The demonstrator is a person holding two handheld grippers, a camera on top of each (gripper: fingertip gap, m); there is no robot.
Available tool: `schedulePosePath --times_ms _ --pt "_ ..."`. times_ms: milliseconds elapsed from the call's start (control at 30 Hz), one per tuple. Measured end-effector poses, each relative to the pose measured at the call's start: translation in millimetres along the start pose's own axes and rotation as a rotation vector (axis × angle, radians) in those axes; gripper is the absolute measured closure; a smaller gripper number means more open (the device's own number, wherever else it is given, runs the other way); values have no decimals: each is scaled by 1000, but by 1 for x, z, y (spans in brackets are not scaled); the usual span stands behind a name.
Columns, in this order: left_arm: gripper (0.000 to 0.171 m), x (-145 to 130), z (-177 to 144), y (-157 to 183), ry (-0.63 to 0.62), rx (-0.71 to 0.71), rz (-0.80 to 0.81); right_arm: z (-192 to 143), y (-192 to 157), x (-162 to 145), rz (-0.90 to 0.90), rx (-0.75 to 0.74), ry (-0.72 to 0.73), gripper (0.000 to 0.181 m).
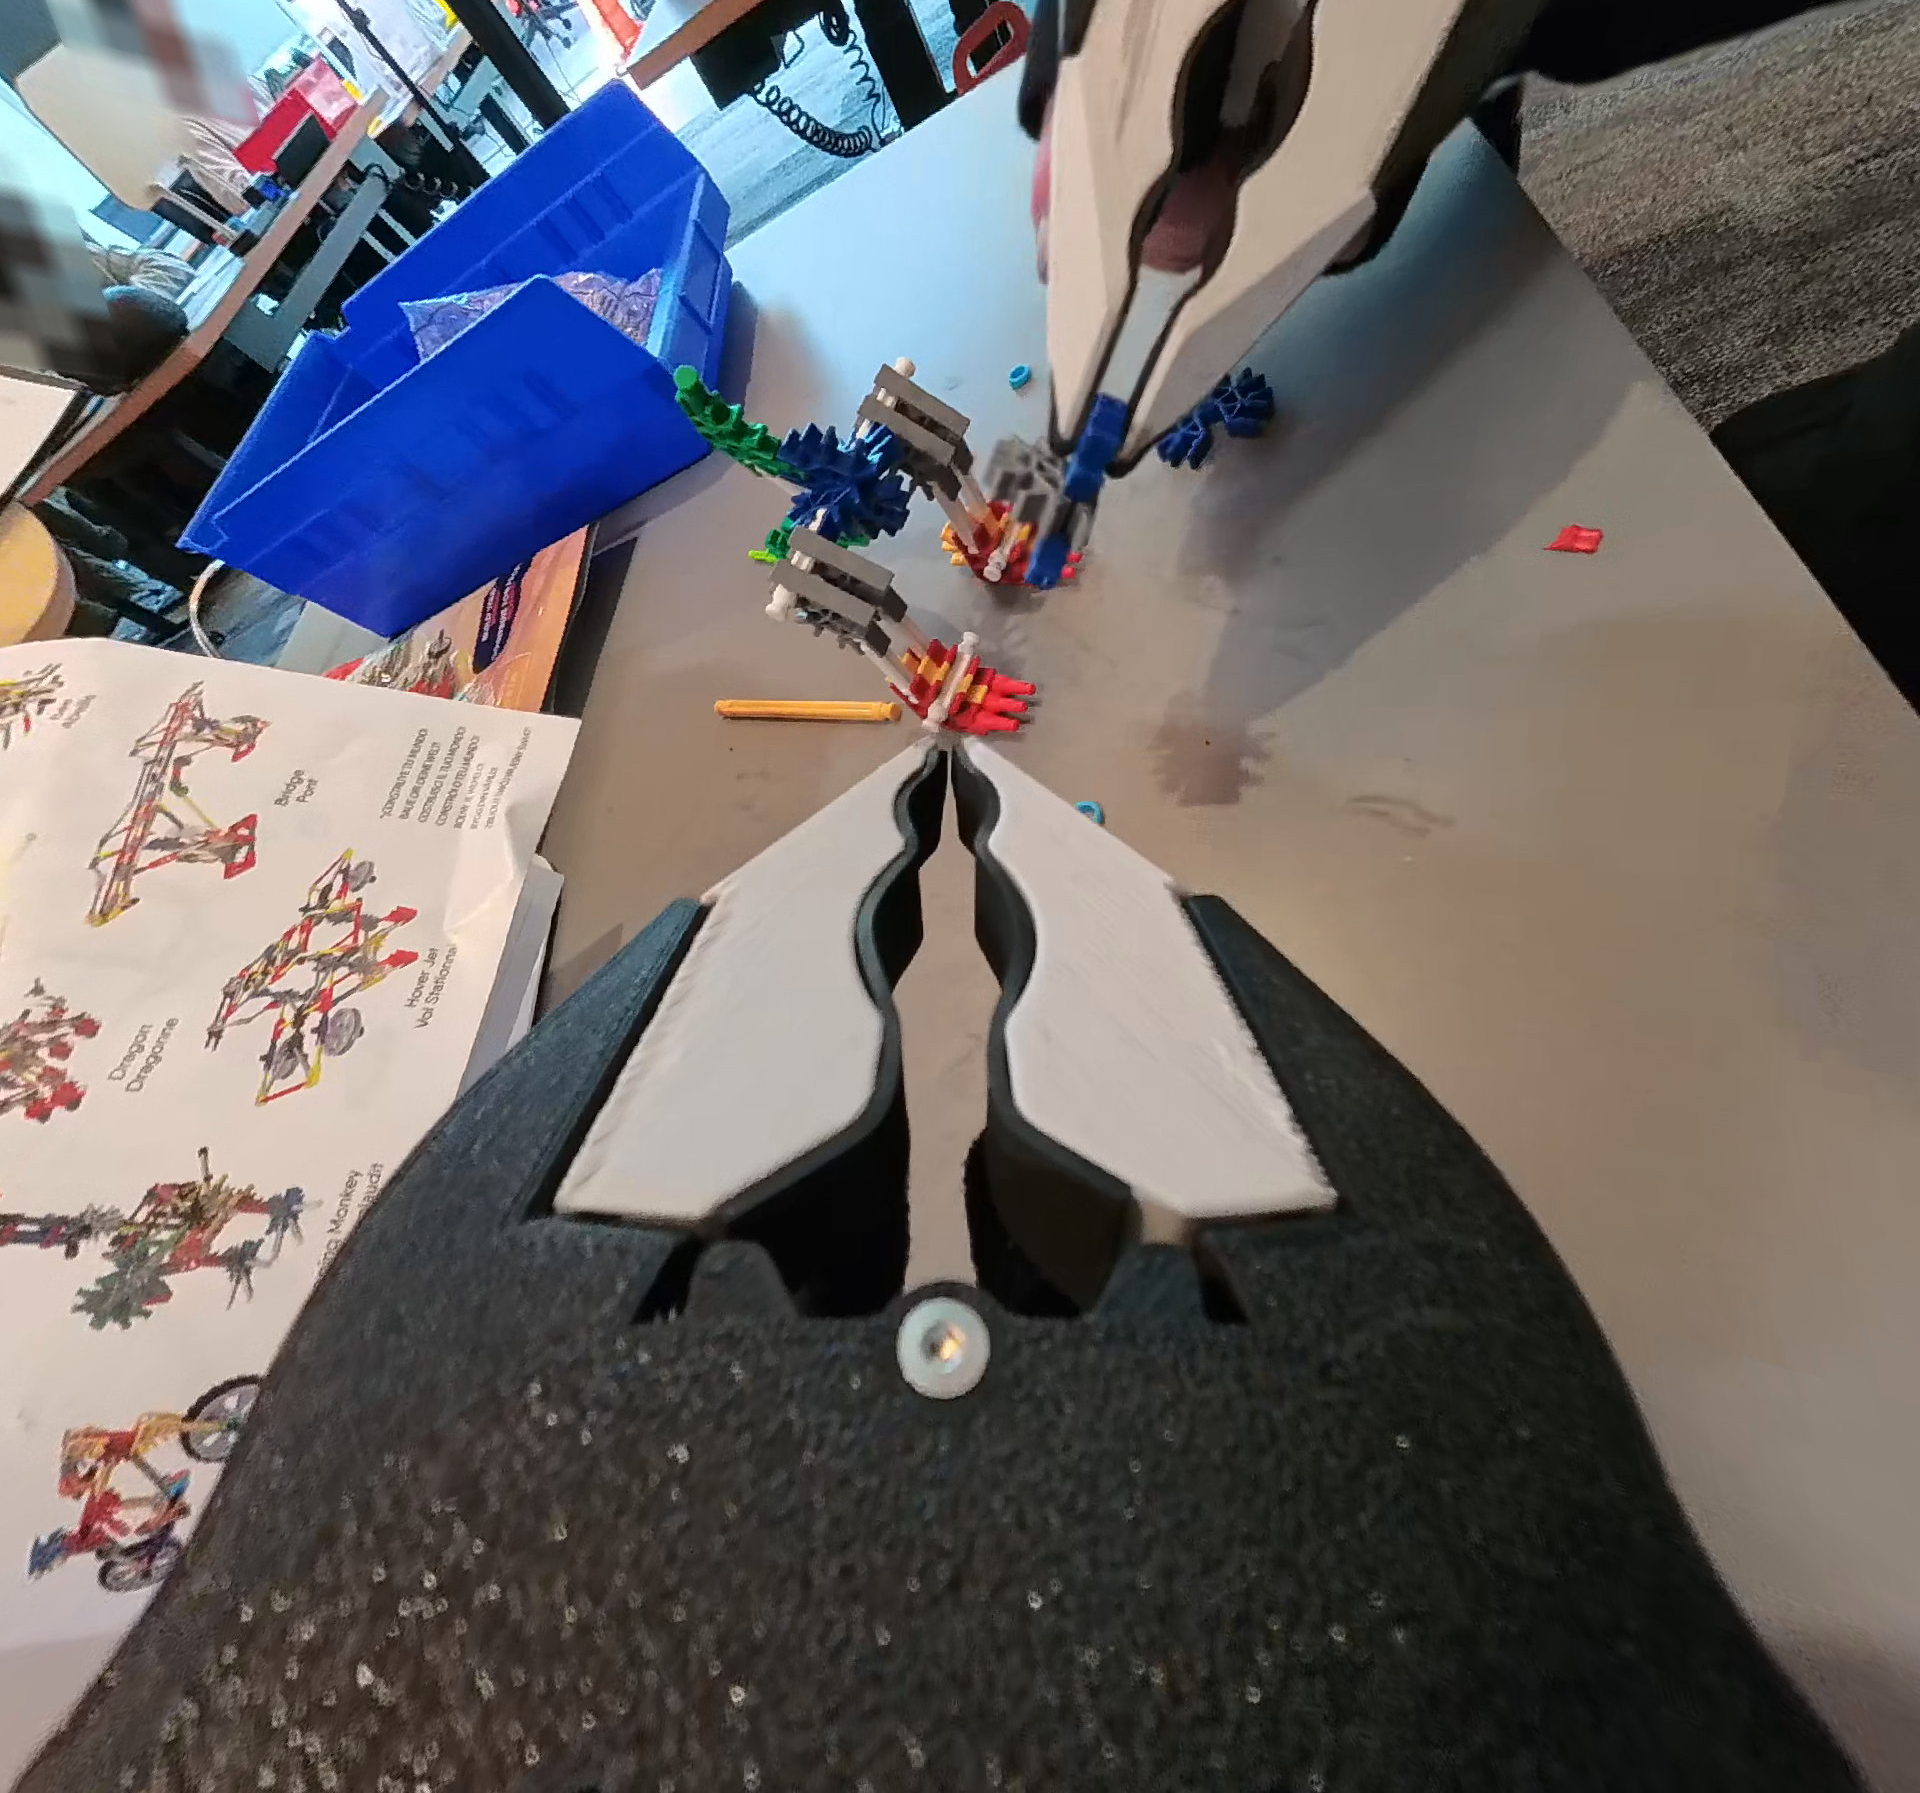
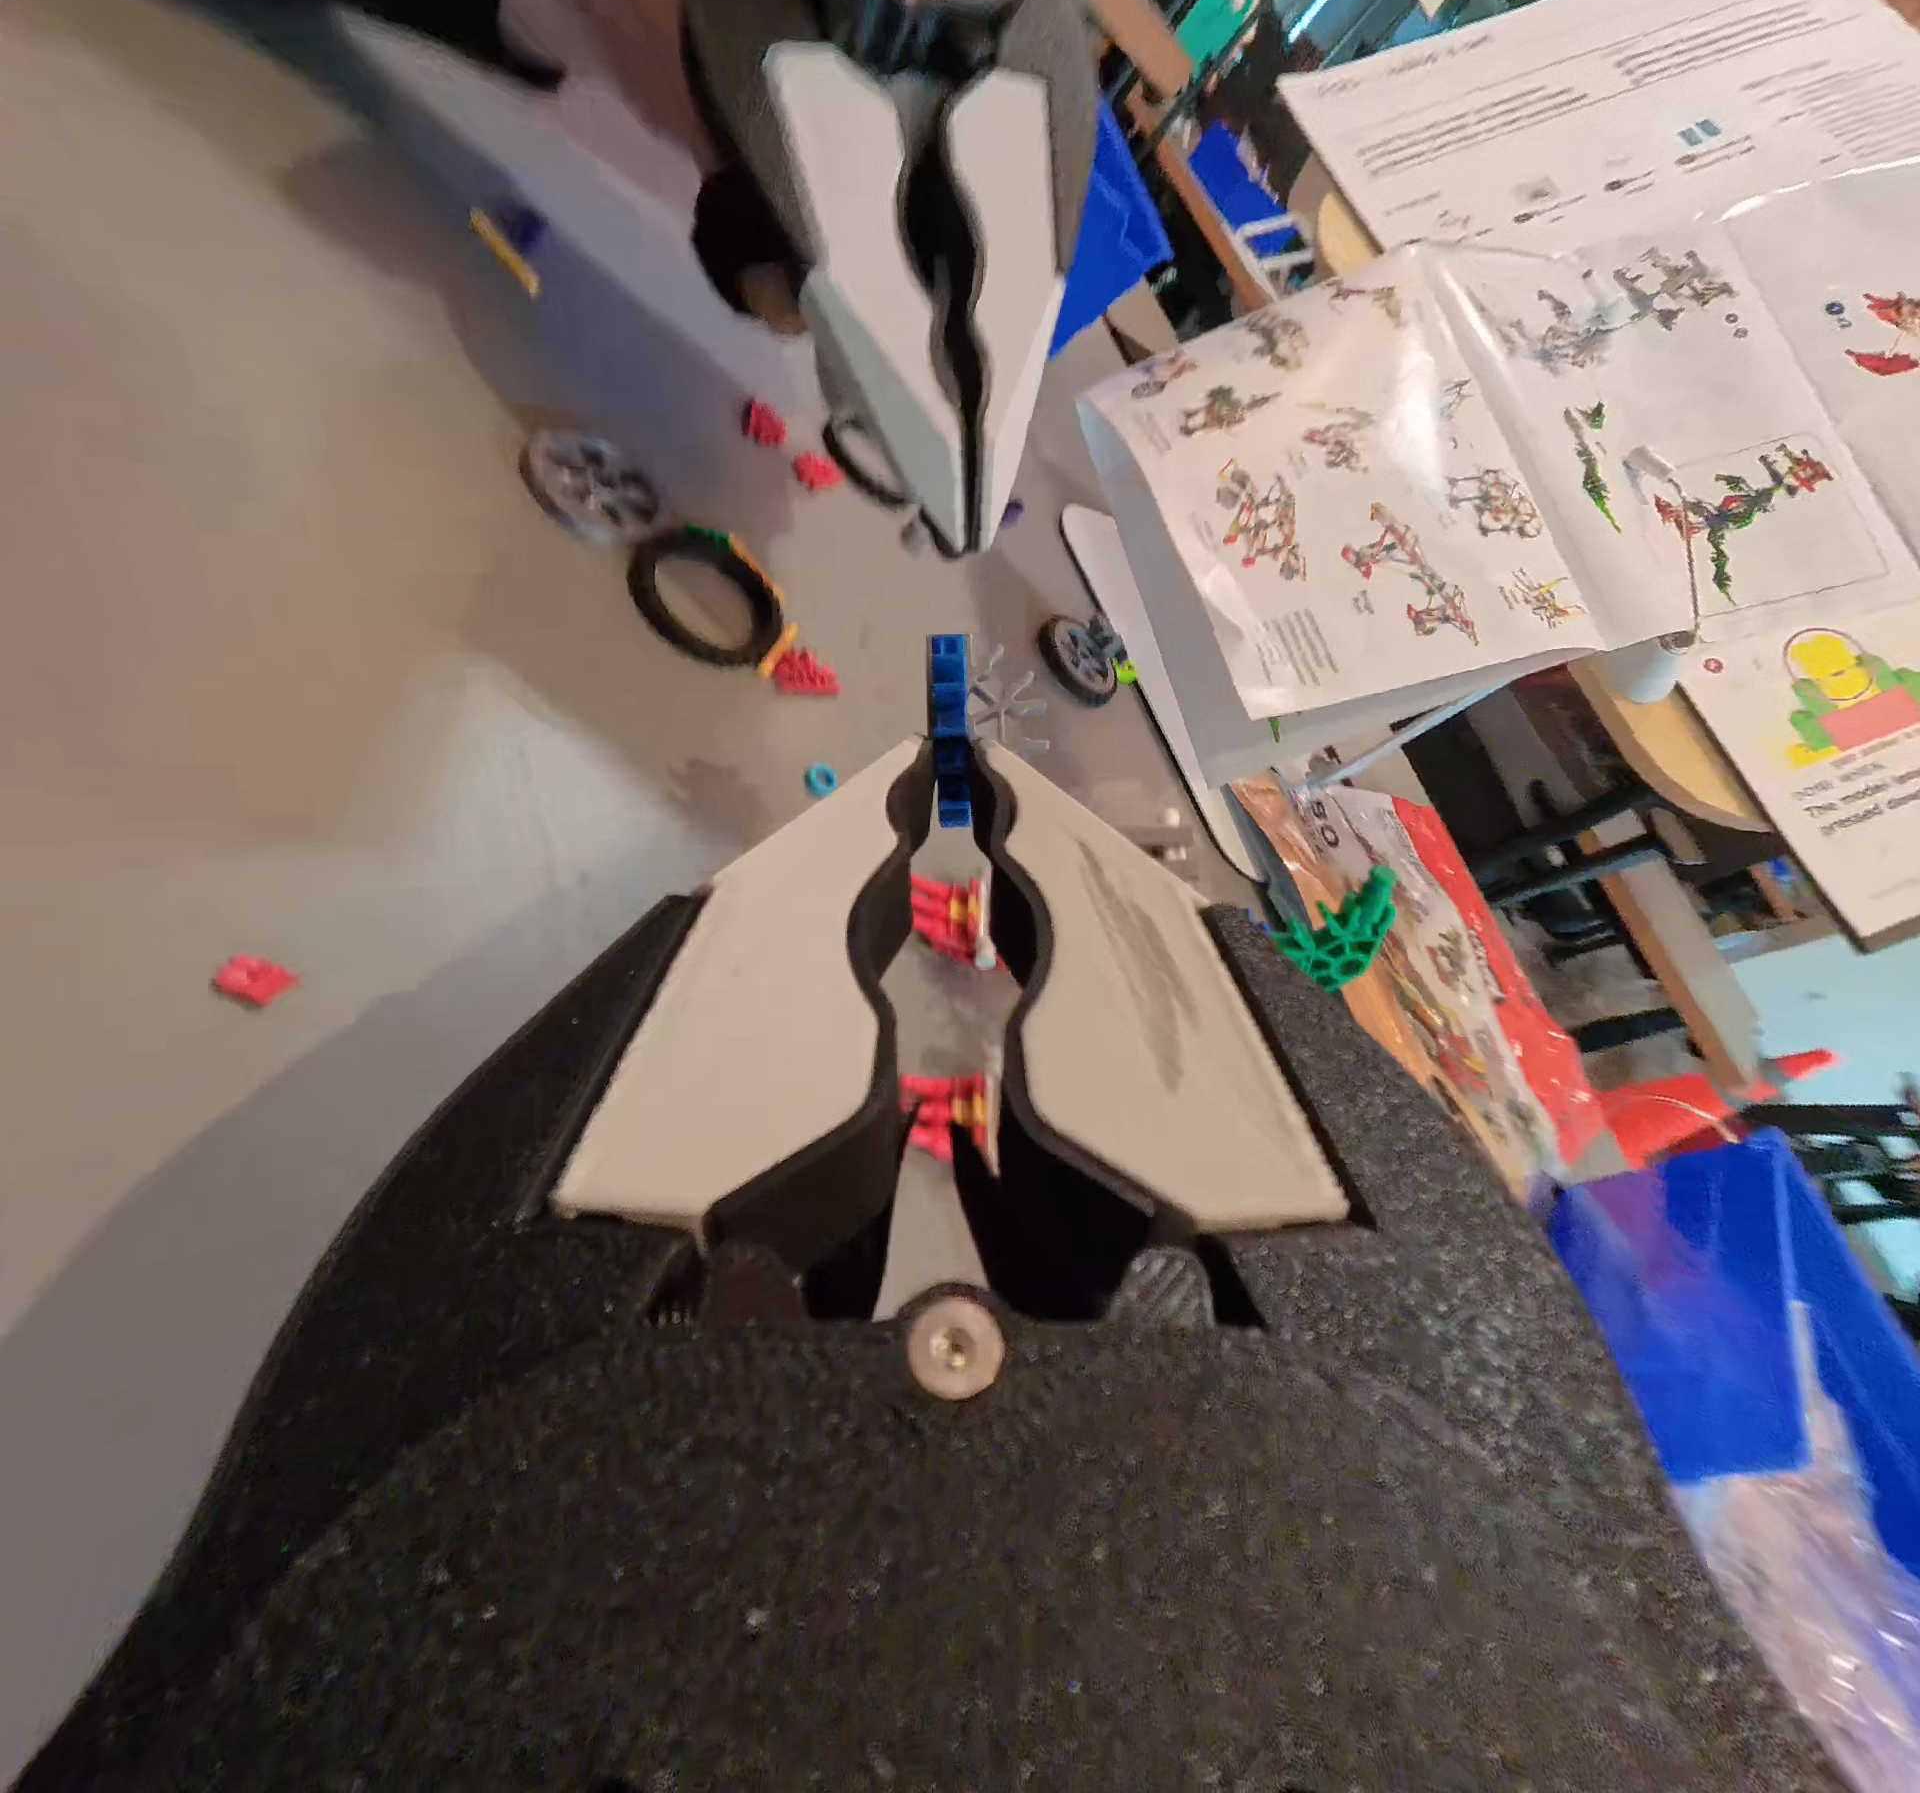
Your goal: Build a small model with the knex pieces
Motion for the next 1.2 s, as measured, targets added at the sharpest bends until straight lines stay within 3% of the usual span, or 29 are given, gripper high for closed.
schedulePosePath --times_ms 300,467,633,933,1200 --pt "165 -4 4 3 -42 -5 26 3 -26 -30 -162 83 -193 175" --pt "163 -5 -8 -6 -45 48 11 8 -34 -43 -141 166 -312 169" --pt "163 7 -32 -15 -49 99 17 5 -37 -37 -97 238 -310 162" --pt "161 19 -124 -38 -230 296 71 1 -19 -27 -18 218 -247 162" --pt "157 -16 -234 -59 -644 459 19 9 -11 -26 103 121 -124 162"
Point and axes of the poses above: each gripper's, where its closed fingertips meet, z out along the fingers, x out of its top, y = z × x across the jaws, the point moved 6 cm from there along -z, back along the fingers, and after that the axes turned 13 degrees about z, right-handed, at the moved point
